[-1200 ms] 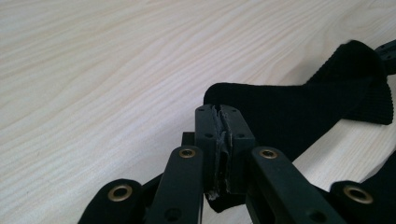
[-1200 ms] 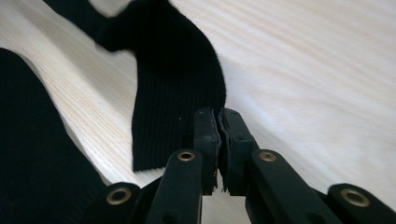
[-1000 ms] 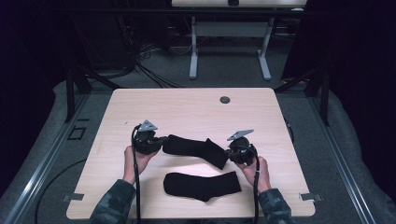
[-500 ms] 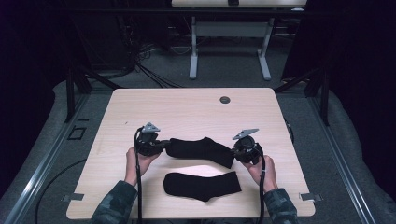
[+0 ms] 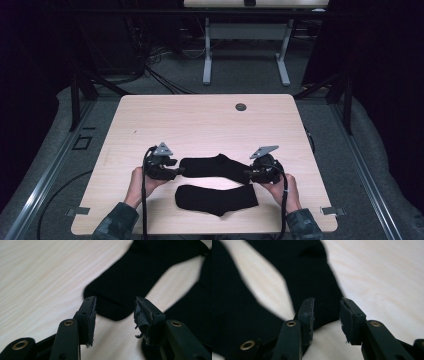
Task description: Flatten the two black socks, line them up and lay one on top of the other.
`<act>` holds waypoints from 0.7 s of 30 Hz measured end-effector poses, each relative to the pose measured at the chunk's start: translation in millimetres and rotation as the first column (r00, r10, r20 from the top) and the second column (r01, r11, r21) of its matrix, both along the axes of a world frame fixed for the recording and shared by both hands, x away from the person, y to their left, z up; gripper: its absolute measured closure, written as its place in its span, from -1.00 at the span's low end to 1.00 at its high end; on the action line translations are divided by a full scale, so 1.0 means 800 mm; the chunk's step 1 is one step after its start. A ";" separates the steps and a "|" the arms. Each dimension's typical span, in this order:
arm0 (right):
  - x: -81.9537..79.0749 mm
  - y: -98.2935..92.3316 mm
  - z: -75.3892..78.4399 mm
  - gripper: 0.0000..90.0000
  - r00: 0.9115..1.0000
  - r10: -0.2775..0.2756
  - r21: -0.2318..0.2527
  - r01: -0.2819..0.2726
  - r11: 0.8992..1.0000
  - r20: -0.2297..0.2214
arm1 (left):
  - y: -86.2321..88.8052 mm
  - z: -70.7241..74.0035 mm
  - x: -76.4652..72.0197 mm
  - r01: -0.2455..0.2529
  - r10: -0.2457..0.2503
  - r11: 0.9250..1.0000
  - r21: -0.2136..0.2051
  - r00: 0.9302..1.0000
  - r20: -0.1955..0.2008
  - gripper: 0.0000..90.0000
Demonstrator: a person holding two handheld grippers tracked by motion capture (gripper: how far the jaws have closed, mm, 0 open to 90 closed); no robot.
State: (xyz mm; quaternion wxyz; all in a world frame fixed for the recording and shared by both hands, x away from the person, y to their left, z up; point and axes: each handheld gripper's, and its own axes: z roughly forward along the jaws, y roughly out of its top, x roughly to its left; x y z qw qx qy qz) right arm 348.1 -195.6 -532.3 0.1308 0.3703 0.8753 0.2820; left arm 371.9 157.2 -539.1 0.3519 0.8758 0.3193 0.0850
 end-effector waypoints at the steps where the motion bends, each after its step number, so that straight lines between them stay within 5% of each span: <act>1: -0.003 0.003 -0.003 0.40 1.000 0.011 -0.012 -0.011 1.000 -0.009 | -0.006 -0.004 0.004 0.029 -0.029 1.000 -0.004 0.999 -0.019 0.19; 8: -0.001 0.020 -0.024 0.42 0.998 0.055 -0.062 -0.057 0.996 -0.044 | -0.028 -0.021 0.016 0.104 -0.101 0.993 0.061 0.994 -0.047 0.38; 13: 0.001 0.031 -0.028 0.42 0.995 0.085 -0.089 -0.089 0.992 -0.043 | -0.036 -0.026 0.021 0.121 -0.111 0.981 0.152 0.991 -0.068 0.55; 21: -0.001 0.028 -0.030 0.29 0.996 0.090 -0.135 -0.092 0.987 -0.026 | -0.035 -0.028 0.022 0.111 -0.101 0.983 0.143 0.992 -0.077 0.58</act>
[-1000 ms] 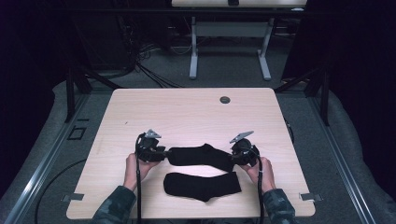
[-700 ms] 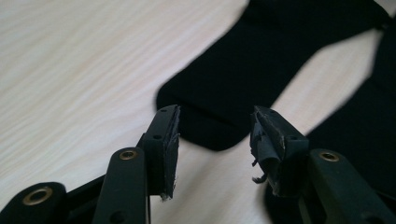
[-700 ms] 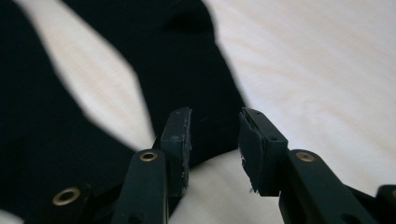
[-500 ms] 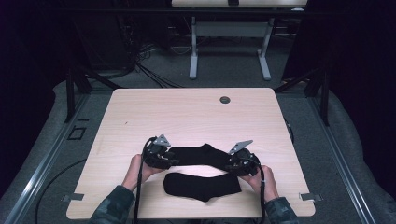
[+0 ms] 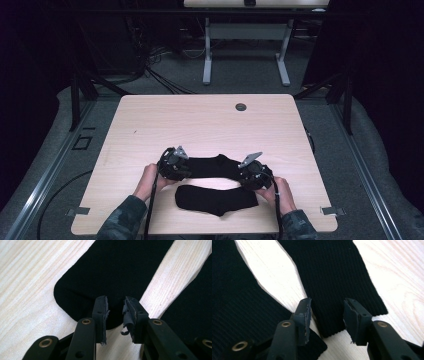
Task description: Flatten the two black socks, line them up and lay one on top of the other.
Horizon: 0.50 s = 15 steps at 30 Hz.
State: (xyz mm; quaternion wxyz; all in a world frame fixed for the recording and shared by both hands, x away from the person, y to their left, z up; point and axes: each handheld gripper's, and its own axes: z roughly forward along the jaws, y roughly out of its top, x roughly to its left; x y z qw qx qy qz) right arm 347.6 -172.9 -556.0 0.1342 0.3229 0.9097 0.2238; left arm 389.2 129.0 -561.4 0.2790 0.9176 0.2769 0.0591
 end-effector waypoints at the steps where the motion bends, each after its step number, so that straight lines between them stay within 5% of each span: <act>1: 0.000 -0.001 0.000 0.30 1.000 0.001 0.005 -0.001 1.000 -0.001 | 0.000 0.000 0.000 0.005 -0.005 1.000 0.007 1.000 0.005 0.58; 6: 0.001 -0.006 0.000 0.43 1.000 -0.007 -0.005 0.007 1.000 0.000 | -0.002 0.000 -0.002 0.004 -0.004 1.000 0.019 1.000 0.028 0.73; 10: 0.002 -0.007 -0.002 0.54 1.000 -0.001 -0.015 0.002 1.000 0.012 | 0.001 -0.003 -0.002 -0.009 0.010 1.000 -0.010 0.999 0.035 0.80; 15: 0.002 -0.010 -0.006 0.77 0.999 -0.034 0.019 0.034 0.999 0.041 | 0.004 -0.004 -0.002 -0.024 0.025 1.000 -0.014 0.998 0.050 0.91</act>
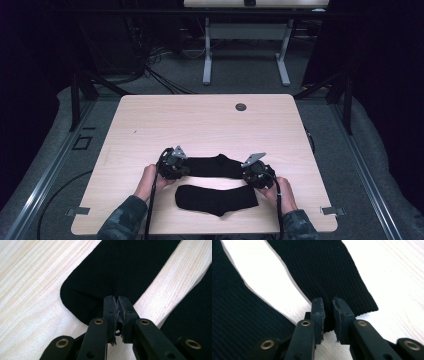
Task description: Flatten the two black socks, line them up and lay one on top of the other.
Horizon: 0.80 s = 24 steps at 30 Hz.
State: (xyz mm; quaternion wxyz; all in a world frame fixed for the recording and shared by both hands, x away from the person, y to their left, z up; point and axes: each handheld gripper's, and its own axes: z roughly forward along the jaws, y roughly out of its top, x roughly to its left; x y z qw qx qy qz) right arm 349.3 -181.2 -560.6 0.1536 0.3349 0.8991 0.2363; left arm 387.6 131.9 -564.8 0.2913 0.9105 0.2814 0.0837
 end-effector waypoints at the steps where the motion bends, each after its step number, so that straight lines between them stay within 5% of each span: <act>1: 0.000 -0.001 -0.001 0.77 1.000 -0.002 0.008 0.002 1.000 0.003 | 0.000 0.000 0.000 0.001 -0.001 1.000 -0.002 1.000 0.000 0.92; 8: -0.009 -0.003 0.005 0.80 0.997 -0.022 0.052 0.018 0.998 0.074 | -0.007 0.001 -0.011 0.006 -0.008 1.000 0.028 0.998 0.065 0.95; 14: -0.017 -0.011 0.037 0.80 0.990 -0.038 0.094 0.026 0.995 0.133 | -0.001 0.023 -0.020 -0.004 0.008 0.999 -0.048 0.996 0.094 0.95; 24: -0.029 -0.016 0.070 0.80 0.990 -0.047 0.137 0.029 0.990 0.134 | 0.010 0.063 -0.043 -0.013 0.030 0.993 -0.120 0.989 0.147 0.95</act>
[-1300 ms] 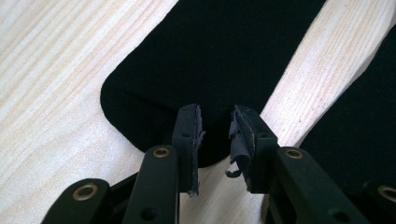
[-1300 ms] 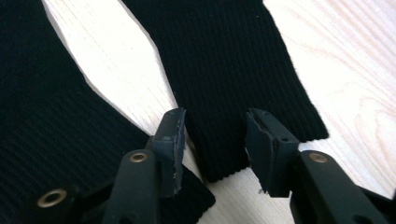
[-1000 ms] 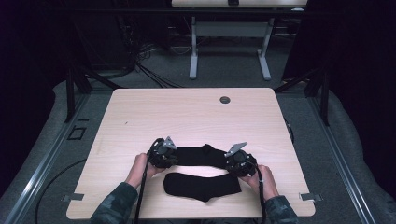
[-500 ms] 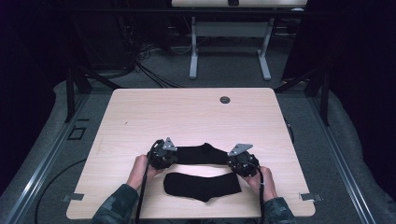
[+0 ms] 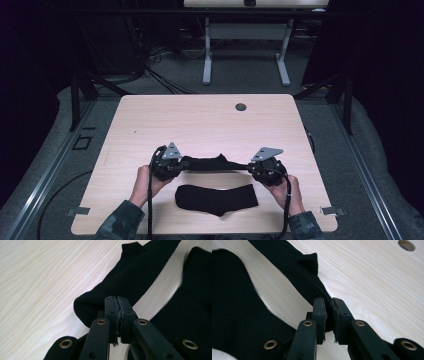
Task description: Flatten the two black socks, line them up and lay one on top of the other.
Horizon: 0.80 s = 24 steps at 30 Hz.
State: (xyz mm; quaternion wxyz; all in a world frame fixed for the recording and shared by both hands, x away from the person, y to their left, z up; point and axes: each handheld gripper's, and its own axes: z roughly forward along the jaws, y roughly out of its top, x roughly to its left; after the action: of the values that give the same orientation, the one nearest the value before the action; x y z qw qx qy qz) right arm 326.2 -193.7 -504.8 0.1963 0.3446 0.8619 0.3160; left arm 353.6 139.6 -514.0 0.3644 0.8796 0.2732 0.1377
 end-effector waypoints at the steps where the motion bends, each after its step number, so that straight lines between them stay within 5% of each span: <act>1: -0.003 0.000 0.003 0.80 1.000 -0.002 0.006 0.002 1.000 0.003 | 0.001 0.002 -0.004 0.001 -0.001 1.000 -0.006 1.000 0.002 0.95; 7: -0.032 -0.003 0.019 0.80 1.000 0.006 0.041 -0.005 0.999 -0.023 | 0.006 0.010 -0.028 0.026 -0.027 0.999 -0.031 0.999 -0.032 0.94; 8: -0.037 -0.004 0.023 0.80 0.999 0.012 0.044 -0.010 0.999 -0.036 | 0.008 0.013 -0.033 0.048 -0.051 0.997 -0.060 0.998 -0.046 0.94; 12: -0.051 -0.016 0.041 0.79 0.994 0.033 0.121 -0.020 0.992 -0.104 | 0.012 0.032 -0.039 0.084 -0.095 0.991 -0.106 0.990 -0.108 0.92; 16: -0.012 -0.020 0.031 0.79 0.992 -0.021 0.128 0.037 0.991 -0.125 | 0.006 0.023 -0.007 0.013 -0.022 0.998 -0.068 0.990 -0.140 0.82; 17: 0.007 -0.017 0.021 0.79 0.990 -0.036 0.114 0.052 0.992 -0.139 | 0.005 0.015 0.010 -0.041 0.035 0.998 -0.040 0.988 -0.150 0.66; 19: 0.048 -0.007 -0.009 0.76 0.978 -0.075 0.060 0.089 0.994 -0.193 | 0.005 0.002 0.034 -0.086 0.075 0.995 -0.048 0.978 -0.192 0.49; 22: 0.079 -0.002 -0.040 0.74 0.961 -0.109 0.049 0.125 0.991 -0.254 | 0.008 -0.009 0.047 -0.135 0.119 0.989 -0.065 0.971 -0.210 0.23; 24: 0.085 -0.003 -0.048 0.67 0.959 -0.122 0.060 0.142 0.988 -0.258 | 0.010 -0.011 0.045 -0.141 0.124 0.988 -0.064 0.970 -0.210 0.03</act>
State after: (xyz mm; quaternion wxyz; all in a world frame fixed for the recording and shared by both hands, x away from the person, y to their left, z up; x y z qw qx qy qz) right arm 394.4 -195.9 -543.1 0.0916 0.4462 0.8420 0.2891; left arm 389.8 147.9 -523.0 0.3585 0.8539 0.3727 0.0594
